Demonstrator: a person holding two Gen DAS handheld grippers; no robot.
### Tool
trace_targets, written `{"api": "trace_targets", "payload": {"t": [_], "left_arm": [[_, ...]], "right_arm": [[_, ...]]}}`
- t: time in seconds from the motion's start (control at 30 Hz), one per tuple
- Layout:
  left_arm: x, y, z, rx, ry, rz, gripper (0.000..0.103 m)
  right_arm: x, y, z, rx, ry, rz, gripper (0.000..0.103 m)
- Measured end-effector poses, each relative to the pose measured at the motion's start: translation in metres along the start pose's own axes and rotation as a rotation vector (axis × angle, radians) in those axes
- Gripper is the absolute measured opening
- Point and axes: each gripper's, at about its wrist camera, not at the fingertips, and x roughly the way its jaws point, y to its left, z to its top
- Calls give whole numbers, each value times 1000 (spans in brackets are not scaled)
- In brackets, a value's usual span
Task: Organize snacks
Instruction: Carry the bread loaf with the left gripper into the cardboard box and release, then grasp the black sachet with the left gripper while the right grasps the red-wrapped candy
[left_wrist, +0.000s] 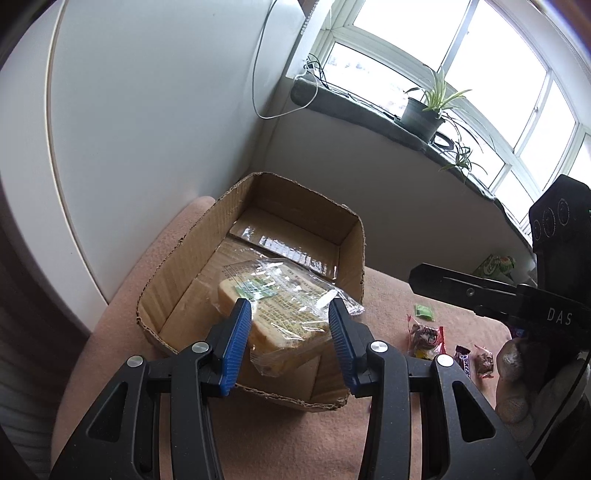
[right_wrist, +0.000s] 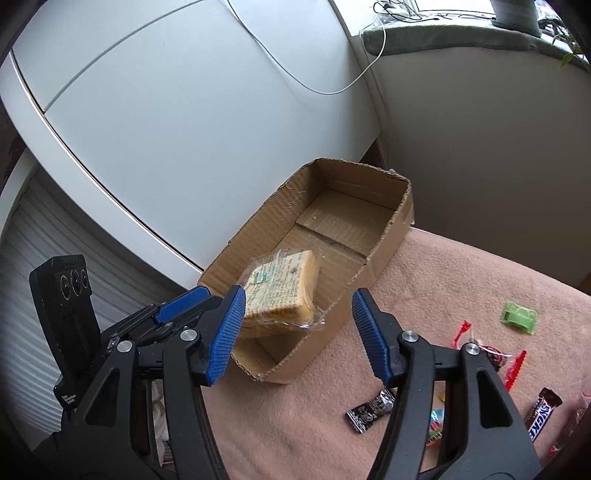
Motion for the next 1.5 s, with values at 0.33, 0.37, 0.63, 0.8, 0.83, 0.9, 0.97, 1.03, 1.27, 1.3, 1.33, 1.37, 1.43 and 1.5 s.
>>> {"api": "trace_targets", "payload": {"t": [0.33,0.37,0.63,0.8,0.83,0.9,0.97,1.03,1.27,1.3,1.33,1.37,1.43,1.5], "left_arm": [[-13,-43,-23,93,4,-64,44],[-13,-48,-27,105,9,-72,44],[2,-78,-59,158,93,-114,44],[18,-94,-78,194,154,-117,44],[22,-97,-80,200,163,-117,44],[29,-102,-85,211,182,-118,44],[38,-105,-89,221,202,-117,44],[47,-104,-91,221,222,-111,44],[74,-104,-94,265,257,-40,41],[77,-106,-94,281,256,-30,40],[79,-107,-94,294,259,-24,39],[82,-107,-94,307,265,-23,39],[86,-110,-95,333,274,-16,37],[89,-113,-96,361,271,-7,37]], "right_arm": [[-87,-53,-45,20,-79,-158,63],[-94,-59,-51,21,-83,-180,63],[-153,-115,-101,82,-79,-332,63],[-168,-154,-120,153,-47,-399,63],[-168,-162,-123,167,-42,-413,63],[-168,-178,-127,202,-31,-439,63],[-164,-193,-131,238,-17,-454,63],[-158,-207,-135,269,-2,-456,63],[-137,-227,-140,309,30,-452,63],[-134,-227,-140,307,33,-449,63],[-132,-228,-140,305,37,-448,63],[-130,-228,-138,303,41,-447,63],[-125,-226,-137,296,51,-449,63],[-120,-224,-136,284,65,-455,63]]}}
